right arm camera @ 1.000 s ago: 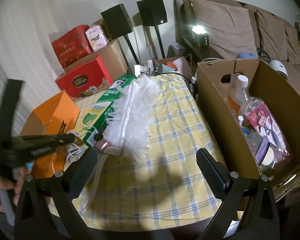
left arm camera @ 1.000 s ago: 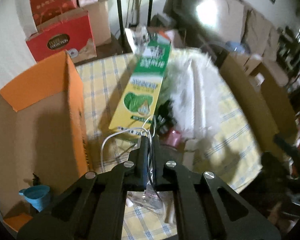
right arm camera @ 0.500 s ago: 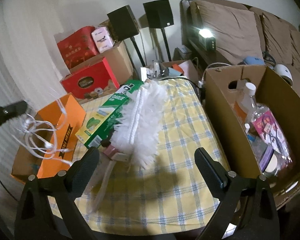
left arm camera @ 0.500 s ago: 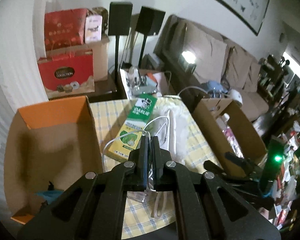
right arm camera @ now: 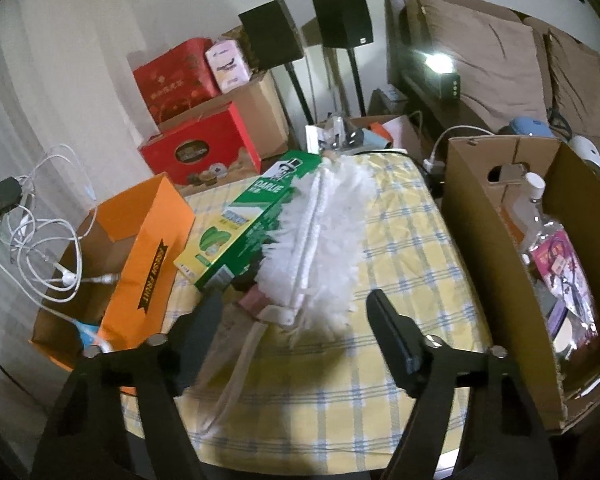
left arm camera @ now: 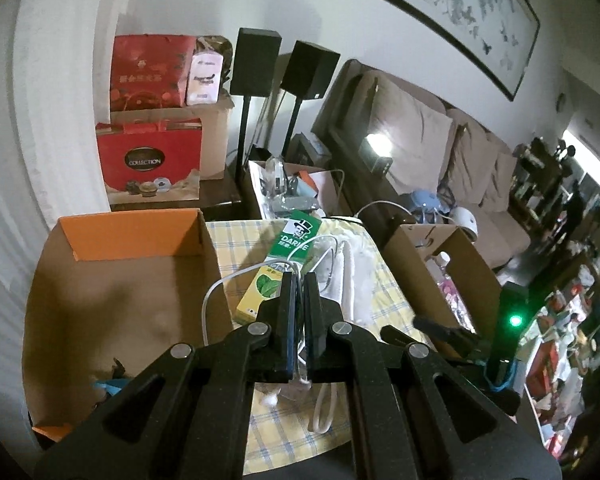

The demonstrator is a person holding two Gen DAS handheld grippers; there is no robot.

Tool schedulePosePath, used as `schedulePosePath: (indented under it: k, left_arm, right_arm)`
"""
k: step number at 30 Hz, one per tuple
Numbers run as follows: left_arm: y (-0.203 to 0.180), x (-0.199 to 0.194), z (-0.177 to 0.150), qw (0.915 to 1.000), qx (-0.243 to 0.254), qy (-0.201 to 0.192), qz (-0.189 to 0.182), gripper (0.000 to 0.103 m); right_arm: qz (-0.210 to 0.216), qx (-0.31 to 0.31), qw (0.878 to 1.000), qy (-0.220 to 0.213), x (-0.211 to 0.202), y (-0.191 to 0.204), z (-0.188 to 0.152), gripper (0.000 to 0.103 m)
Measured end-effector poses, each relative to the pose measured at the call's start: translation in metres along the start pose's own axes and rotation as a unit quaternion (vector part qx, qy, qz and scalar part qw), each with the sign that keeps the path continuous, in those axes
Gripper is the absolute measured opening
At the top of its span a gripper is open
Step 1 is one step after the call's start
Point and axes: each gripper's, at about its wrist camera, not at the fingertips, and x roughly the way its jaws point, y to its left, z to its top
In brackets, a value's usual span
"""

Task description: Organize objects

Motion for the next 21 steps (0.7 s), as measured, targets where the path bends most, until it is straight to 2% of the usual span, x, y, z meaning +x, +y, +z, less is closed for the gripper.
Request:
schedulePosePath:
  k: [3,8,19,21]
  left_arm:
    - [0.003,-0.004,-0.002,1.0,-0.002,-0.003,0.0,0.003]
    - [0.01,-0.008,-0.005,1.0,-0.005,-0.006,-0.005,0.003]
    - [0.021,-0.011,-0.006,0.9997,-0.018,-0.009,-0.016,0.003]
    - [0.021,-0.008,-0.006,0.9997,-0.018,-0.007,-0.018,0.003]
  right_arm:
    - [0.008,-0.002,1.0,0.012,0.008,0.007,0.001,0.063]
    - [0.002,0.01,0.999,0.03,0.025,0.009,-0.001,0.063]
    - [0.028,0.011,0.998,0.062,0.058,0.03,-0.002,0.063]
    - [0.03,0.015,0.997,0.072,0.07,0.032,-0.001,0.06]
